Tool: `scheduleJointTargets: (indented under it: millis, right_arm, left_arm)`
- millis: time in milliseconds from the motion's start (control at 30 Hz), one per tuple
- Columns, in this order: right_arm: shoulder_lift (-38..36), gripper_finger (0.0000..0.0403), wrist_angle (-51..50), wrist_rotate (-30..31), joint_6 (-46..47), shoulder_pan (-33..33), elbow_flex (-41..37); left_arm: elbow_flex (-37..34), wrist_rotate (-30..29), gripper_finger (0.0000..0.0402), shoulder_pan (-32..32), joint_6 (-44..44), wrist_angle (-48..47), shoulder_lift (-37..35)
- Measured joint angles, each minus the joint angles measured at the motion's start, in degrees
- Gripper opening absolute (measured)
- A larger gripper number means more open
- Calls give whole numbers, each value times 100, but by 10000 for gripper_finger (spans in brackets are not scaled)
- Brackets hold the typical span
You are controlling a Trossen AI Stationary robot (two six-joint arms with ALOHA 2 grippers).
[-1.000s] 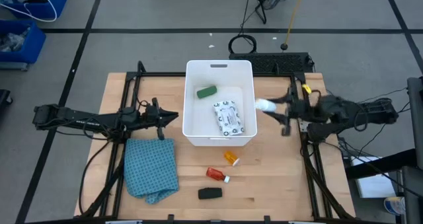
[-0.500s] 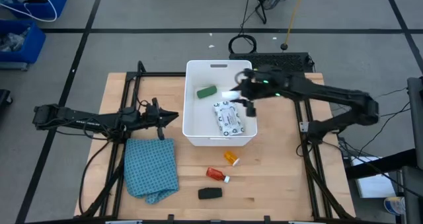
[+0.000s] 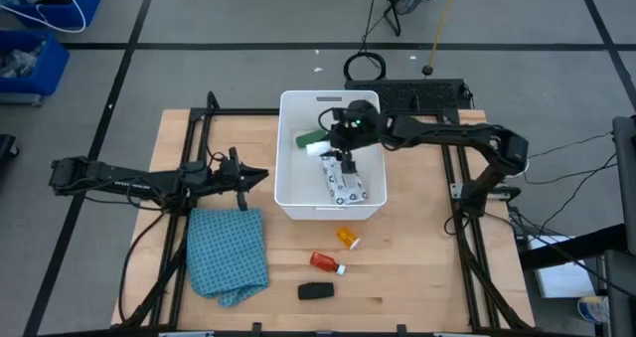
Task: Pick & place medical supplies in basket/bin
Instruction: Put the white pill bottle into the white bin
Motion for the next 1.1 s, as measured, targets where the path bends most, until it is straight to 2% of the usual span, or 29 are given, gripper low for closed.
scheduleJointTargets:
  millis: [200, 467, 833, 1100]
  right_arm:
    - [471, 160, 300, -302, 532, 55, 0]
    - [930, 161, 42, -417, -593, 66, 7]
    - [1435, 161, -64, -413, -601, 67, -2]
    - [1540, 162, -116, -413, -490, 67, -2]
  left_arm:
    - [-1, 1, 47, 0, 26, -1, 0]
    - [-2, -2, 47, 0, 52, -1, 2]
    - [-1, -1, 47, 0, 132, -28, 0]
    - [0, 0, 47, 0, 128, -73, 1]
